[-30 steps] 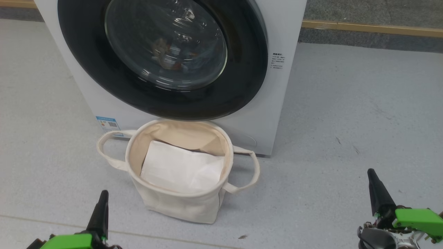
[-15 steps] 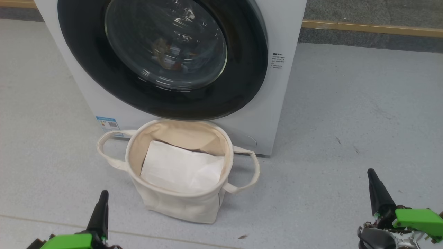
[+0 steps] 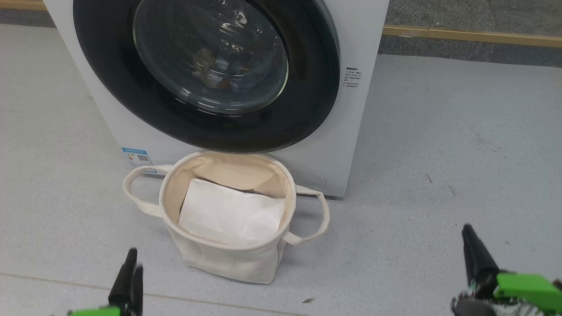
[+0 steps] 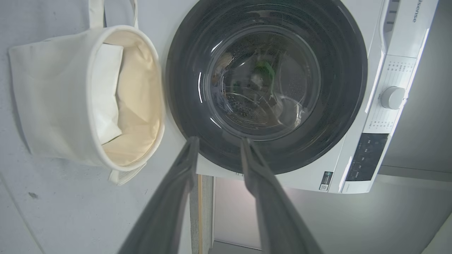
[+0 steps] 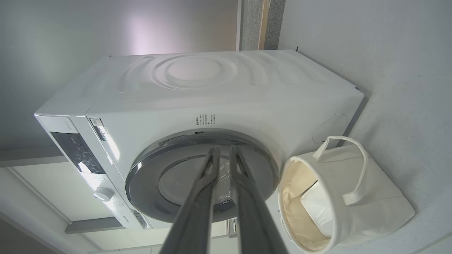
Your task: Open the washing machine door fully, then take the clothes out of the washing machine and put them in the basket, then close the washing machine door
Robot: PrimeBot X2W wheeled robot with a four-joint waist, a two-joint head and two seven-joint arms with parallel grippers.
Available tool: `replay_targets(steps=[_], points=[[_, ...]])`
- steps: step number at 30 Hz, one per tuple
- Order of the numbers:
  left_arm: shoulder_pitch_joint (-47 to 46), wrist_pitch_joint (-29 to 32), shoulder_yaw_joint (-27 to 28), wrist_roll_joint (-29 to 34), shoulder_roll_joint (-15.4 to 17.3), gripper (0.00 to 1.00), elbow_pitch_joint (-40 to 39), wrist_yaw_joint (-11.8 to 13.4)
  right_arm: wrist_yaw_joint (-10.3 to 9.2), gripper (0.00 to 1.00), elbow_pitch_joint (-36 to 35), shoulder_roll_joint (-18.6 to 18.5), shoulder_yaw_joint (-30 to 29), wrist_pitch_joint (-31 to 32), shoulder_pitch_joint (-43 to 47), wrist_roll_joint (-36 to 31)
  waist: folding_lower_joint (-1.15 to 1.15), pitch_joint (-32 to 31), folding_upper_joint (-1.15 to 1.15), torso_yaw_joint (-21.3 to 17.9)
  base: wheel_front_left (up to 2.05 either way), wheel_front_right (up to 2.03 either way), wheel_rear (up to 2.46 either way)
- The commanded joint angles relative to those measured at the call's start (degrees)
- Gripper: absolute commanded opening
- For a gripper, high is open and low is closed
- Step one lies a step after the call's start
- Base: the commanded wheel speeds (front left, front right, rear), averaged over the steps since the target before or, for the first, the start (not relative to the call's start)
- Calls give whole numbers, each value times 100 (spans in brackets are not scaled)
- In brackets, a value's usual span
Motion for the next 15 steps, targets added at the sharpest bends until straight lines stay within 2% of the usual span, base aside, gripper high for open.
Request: replay_targets(steps=[1, 4, 7, 10, 15], points=[[52, -5, -4, 3, -6, 100, 109, 1, 0, 100, 123, 11, 7, -9, 28, 1, 0, 1, 0, 0, 0, 0, 0], [266, -1, -13, 1, -27, 100, 429, 2, 0, 100, 447, 34, 9, -5, 214, 0, 0, 0, 0, 0, 0, 0, 0], [227, -50, -4, 27, -26, 100, 414, 5, 0, 100, 431, 32, 49, -55, 178, 13, 2, 5, 0, 5, 0, 0, 0], [178, -116, 5, 64, -24, 100, 406, 6, 0, 100, 420, 30, 93, -122, 134, 18, 13, -11, 0, 11, 0, 0, 0], [134, -183, 15, 115, -22, 100, 393, 11, 0, 100, 406, 27, 133, -189, 94, 4, 1, -3, 0, 17, 0, 0, 0]])
